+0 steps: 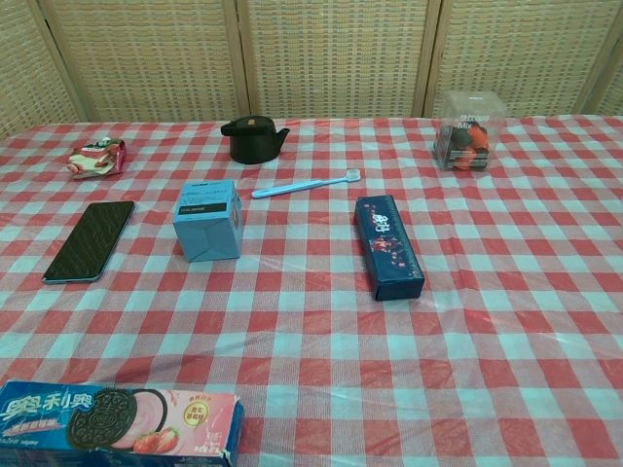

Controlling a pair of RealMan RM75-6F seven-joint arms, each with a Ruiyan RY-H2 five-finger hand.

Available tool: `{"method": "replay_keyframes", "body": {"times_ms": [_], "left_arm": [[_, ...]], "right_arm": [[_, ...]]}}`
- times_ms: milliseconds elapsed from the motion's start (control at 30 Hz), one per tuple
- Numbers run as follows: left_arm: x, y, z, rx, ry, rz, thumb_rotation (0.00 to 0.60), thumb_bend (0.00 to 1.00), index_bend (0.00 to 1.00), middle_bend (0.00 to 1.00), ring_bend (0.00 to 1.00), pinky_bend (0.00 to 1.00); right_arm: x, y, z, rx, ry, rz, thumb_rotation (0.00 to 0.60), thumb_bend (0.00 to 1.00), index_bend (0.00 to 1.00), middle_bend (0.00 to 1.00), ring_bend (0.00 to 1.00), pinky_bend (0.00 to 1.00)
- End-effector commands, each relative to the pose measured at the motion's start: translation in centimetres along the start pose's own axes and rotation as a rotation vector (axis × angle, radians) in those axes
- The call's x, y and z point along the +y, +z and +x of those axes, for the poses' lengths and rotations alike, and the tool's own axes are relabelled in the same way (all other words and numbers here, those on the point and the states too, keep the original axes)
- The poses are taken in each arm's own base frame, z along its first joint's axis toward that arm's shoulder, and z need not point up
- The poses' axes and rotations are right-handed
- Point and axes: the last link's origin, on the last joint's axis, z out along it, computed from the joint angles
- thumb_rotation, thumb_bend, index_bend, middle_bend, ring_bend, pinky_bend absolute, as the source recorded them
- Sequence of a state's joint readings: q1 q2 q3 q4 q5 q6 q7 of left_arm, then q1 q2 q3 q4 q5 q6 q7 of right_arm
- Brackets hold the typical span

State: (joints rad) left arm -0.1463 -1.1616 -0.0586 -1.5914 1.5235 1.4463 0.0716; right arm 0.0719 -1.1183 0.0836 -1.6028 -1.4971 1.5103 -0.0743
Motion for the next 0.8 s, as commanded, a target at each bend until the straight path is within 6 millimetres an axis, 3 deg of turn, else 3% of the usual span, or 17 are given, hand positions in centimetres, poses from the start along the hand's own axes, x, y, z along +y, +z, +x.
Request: {"method": "replay_keyframes", "body": {"times_ms": [33, 167, 233, 567, 800], "left_arm": [[2.6, 4.4, -0.2, -0.032, 0.010, -0.070, 0.600, 0.00, 0.00, 0.00, 0.00, 0.00], [7.8, 10.9, -0.8, -0.089, 0.065, -0.191, 0.600, 0.00, 0.00, 0.00, 0.00, 0.00], [9.8, 13.0, -1.4, -0.118, 0.103, -0.221, 0.600, 0.00, 0.00, 0.00, 0.00, 0.00], [15.9, 17.1, -4.8, -0.252, 0.161, -0.312, 0.600, 0.00, 0.00, 0.00, 0.00, 0.00], [18.3, 19.3, -7.3, -0.307, 0.217, -0.314, 0.600, 0.00, 0.00, 0.00, 0.00, 0.00]], "right_arm": [[0.2, 0.3, 0.0, -0.003, 0.003, -0.011, 0.600, 0.00, 0.00, 0.00, 0.00, 0.00], [0.8, 0.7, -0.2, -0.009, -0.002, -0.030, 0.600, 0.00, 0.00, 0.00, 0.00, 0.00], [1.0, 0.9, -0.3, -0.013, -0.006, -0.040, 0.600, 0.00, 0.00, 0.00, 0.00, 0.00], [1.2, 1.1, -0.6, -0.025, -0.005, -0.042, 0.600, 0.00, 0.00, 0.00, 0.00, 0.00], [1.5, 1.3, -1.2, -0.040, -0.027, -0.066, 0.600, 0.00, 0.00, 0.00, 0.00, 0.00]]}}
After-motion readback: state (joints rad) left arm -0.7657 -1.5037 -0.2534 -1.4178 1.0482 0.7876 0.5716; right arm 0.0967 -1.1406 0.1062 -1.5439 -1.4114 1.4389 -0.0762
